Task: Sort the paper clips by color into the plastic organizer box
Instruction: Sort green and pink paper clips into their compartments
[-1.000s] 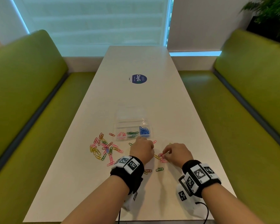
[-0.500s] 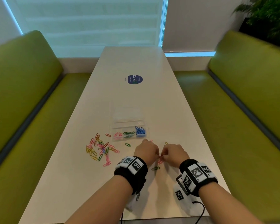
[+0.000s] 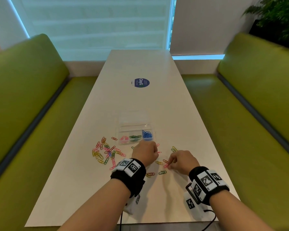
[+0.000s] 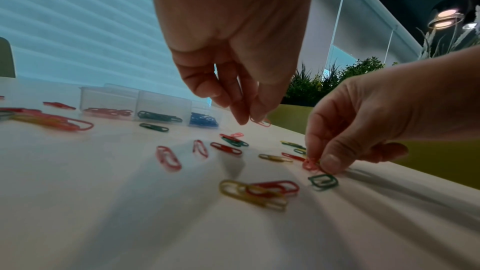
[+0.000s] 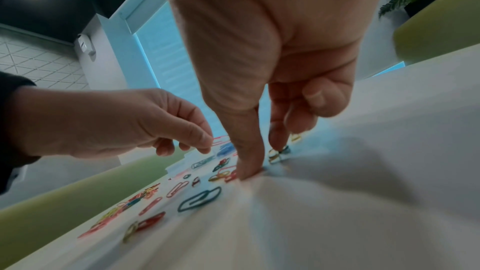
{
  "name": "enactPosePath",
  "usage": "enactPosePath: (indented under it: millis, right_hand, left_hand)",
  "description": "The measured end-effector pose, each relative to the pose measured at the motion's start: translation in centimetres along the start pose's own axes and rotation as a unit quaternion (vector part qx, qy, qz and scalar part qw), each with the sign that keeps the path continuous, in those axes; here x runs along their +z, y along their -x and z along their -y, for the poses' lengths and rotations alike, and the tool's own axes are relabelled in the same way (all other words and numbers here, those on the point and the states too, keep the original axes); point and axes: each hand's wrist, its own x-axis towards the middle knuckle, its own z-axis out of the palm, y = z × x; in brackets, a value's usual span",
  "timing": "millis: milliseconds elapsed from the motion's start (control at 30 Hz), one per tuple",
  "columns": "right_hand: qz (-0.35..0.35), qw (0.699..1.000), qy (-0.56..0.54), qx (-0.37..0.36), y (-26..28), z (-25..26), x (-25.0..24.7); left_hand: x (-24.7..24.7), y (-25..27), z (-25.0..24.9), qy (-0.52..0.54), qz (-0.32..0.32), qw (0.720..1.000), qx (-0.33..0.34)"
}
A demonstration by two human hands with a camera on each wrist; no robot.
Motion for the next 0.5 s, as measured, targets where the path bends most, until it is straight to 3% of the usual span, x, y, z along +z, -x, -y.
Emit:
enactPosePath:
  millis: [500]
  right_hand:
    - [0.022,1.000,0.013,-0.016,-0.3,1.3,-1.7]
  left_hand:
    - [-1.2,0.6,1.4,0.006,-0.013,1.000,-0.023]
